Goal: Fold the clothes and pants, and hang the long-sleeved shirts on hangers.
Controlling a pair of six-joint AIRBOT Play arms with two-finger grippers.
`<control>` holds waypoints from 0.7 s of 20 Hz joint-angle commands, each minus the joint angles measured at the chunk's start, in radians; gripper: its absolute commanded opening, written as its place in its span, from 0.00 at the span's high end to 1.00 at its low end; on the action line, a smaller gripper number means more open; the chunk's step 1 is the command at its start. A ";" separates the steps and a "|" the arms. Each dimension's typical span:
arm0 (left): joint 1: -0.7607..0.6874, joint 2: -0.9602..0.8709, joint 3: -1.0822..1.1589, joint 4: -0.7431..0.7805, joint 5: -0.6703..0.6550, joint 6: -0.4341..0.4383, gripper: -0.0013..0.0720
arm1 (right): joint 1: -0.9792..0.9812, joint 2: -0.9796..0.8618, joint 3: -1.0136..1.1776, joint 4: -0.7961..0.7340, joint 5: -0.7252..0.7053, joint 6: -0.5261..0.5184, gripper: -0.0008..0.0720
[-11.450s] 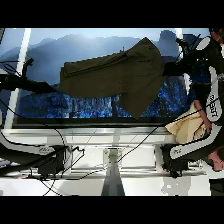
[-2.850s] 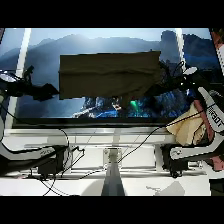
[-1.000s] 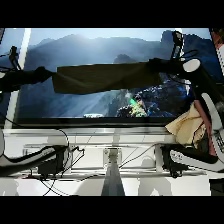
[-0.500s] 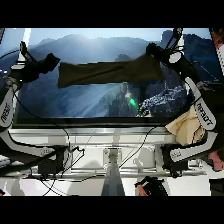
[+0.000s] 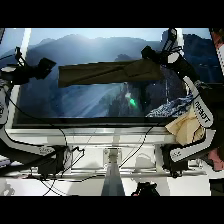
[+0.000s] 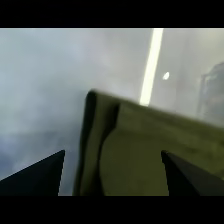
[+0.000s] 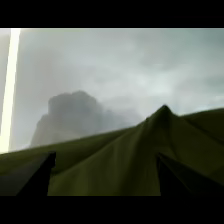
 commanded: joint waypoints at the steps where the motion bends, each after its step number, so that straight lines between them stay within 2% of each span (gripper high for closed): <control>1: -0.003 -0.001 0.001 0.205 -0.098 -0.086 0.02 | 0.002 -0.003 0.002 -0.039 0.122 0.001 0.04; 3: -0.051 -0.011 0.001 0.208 -0.097 -0.085 0.17 | 0.008 -0.003 0.002 -0.043 0.150 0.002 0.04; 8: -0.161 -0.090 0.004 0.206 -0.082 -0.087 0.20 | 0.011 -0.002 0.002 -0.040 0.229 0.002 0.05; 9: -0.171 -0.092 0.008 0.207 -0.082 -0.086 0.40 | 0.012 -0.002 0.002 -0.040 0.237 0.002 0.08; 10: -0.177 -0.090 0.020 0.207 -0.085 -0.086 0.69 | 0.012 -0.002 0.002 -0.039 0.236 0.002 0.23; 11: -0.179 -0.083 0.042 0.207 -0.096 -0.085 0.96 | 0.012 -0.002 0.006 -0.039 0.237 0.002 0.48; 13: -0.174 -0.053 0.107 0.208 -0.139 -0.082 0.96 | 0.018 -0.002 0.029 -0.032 0.237 0.001 0.90; 14: -0.169 -0.028 0.145 0.208 -0.174 -0.082 0.96 | 0.027 -0.002 0.048 -0.031 0.237 0.001 0.97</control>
